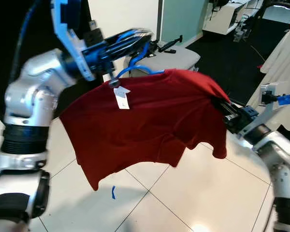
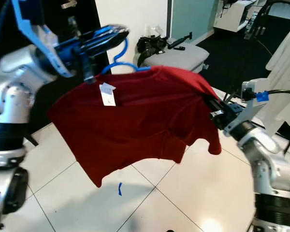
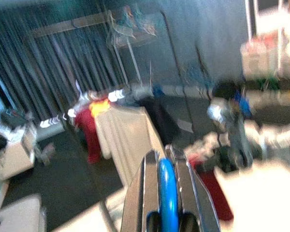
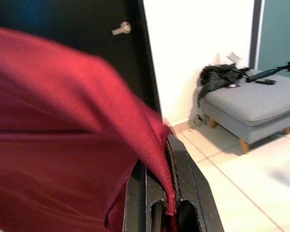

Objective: Hang hanger

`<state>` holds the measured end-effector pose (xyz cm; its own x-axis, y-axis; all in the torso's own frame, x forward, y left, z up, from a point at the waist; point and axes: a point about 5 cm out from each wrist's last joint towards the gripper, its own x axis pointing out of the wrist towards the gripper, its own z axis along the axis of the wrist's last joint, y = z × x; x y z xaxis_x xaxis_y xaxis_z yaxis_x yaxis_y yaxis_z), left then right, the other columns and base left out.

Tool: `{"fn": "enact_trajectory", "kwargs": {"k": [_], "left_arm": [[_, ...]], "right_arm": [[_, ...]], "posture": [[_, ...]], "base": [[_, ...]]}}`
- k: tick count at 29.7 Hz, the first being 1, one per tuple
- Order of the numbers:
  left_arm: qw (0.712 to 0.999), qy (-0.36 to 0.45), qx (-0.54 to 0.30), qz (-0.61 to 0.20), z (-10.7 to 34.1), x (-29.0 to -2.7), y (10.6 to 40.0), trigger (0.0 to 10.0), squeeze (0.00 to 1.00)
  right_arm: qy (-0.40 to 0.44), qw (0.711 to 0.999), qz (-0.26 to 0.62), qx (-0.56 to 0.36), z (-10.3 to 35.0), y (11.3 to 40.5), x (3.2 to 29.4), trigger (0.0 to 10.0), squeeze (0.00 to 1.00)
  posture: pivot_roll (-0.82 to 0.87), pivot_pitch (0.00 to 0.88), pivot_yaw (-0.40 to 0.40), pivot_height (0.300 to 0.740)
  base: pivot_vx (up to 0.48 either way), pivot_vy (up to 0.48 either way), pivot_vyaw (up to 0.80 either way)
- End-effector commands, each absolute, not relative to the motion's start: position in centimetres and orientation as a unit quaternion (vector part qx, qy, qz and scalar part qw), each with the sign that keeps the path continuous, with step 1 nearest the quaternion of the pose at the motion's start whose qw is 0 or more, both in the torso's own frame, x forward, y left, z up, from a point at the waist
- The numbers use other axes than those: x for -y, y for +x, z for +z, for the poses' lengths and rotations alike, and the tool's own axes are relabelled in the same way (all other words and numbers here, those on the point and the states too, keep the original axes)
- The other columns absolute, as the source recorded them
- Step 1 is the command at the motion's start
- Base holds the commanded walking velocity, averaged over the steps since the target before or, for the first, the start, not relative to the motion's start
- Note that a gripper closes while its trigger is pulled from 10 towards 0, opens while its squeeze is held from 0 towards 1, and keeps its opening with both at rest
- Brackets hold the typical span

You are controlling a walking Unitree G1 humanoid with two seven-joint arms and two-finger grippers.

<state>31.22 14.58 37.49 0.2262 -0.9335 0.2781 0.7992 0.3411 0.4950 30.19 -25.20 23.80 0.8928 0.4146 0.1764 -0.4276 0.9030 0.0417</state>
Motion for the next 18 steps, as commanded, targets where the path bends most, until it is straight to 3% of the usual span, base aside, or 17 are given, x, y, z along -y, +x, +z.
{"fn": "enact_trajectory", "kwargs": {"k": [1,2,4,5,7,8,9,12,14,17,18], "left_arm": [[0.762,0.159,0.258,-0.571,37.3,-15.1,31.1,5.4,0.00],[0.752,0.190,0.239,-0.584,37.0,-15.5,31.0,6.4,0.00],[0.746,0.218,0.217,-0.591,36.6,-16.1,31.2,6.6,0.00],[0.737,0.249,0.195,-0.598,36.3,-16.6,31.4,7.4,0.00],[0.737,0.249,0.195,-0.598,36.3,-16.6,31.4,7.4,0.00],[0.729,0.267,0.179,-0.604,36.1,-16.9,31.5,8.7,0.00],[0.715,0.276,0.171,-0.618,36.1,-16.9,31.4,9.1,0.00],[0.698,0.271,0.175,-0.640,36.3,-16.4,31.1,9.3,0.00],[0.667,0.246,0.195,-0.676,36.9,-15.1,30.4,9.3,0.00],[0.662,0.229,0.210,-0.682,37.4,-14.7,30.3,9.2,0.00],[0.679,0.198,0.243,-0.663,38.4,-14.2,30.9,9.1,0.00]], "right_arm": [[0.031,0.973,0.213,0.079,23.9,29.9,25.6,0.0,0.00],[0.022,0.974,0.214,0.076,24.1,29.9,25.9,0.0,0.00],[0.013,0.973,0.217,0.073,24.3,29.8,26.1,0.0,0.00],[0.004,0.973,0.221,0.070,24.5,29.9,26.3,0.0,0.00],[0.004,0.973,0.221,0.070,24.5,29.9,26.3,0.0,0.00],[-0.004,0.972,0.225,0.068,24.7,29.9,26.4,0.0,0.00],[-0.010,0.971,0.228,0.066,24.9,30.1,26.4,0.0,0.00],[-0.014,0.970,0.232,0.065,25.0,30.2,26.2,0.0,0.00],[-0.028,0.966,0.251,0.054,24.8,30.5,25.3,0.0,0.00],[-0.029,0.963,0.263,0.047,24.4,30.6,24.7,0.0,0.00],[-0.051,0.953,0.297,0.016,22.9,30.5,23.1,0.0,0.00]], "posture": [[-0.06,0.116,0.028,0.740],[-0.06,0.116,0.028,0.740],[-0.06,0.115,0.027,0.740],[-0.06,0.115,0.026,0.740],[-0.06,0.115,0.026,0.740],[-0.05,0.115,0.025,0.740],[-0.05,0.114,0.022,0.740],[-0.05,0.113,0.019,0.740],[-0.05,0.114,0.018,0.740],[-0.05,0.114,0.019,0.740],[-0.06,0.114,0.022,0.740]], "base": [[0.000,0.000,0.00],[0.000,0.000,0.00],[0.000,0.000,0.00],[0.000,0.000,0.00],[0.000,0.000,0.00],[0.000,0.000,0.00],[0.000,0.000,0.00],[0.000,0.000,0.00],[0.000,0.000,0.00],[0.000,0.000,0.00],[0.000,0.000,0.00]]}}
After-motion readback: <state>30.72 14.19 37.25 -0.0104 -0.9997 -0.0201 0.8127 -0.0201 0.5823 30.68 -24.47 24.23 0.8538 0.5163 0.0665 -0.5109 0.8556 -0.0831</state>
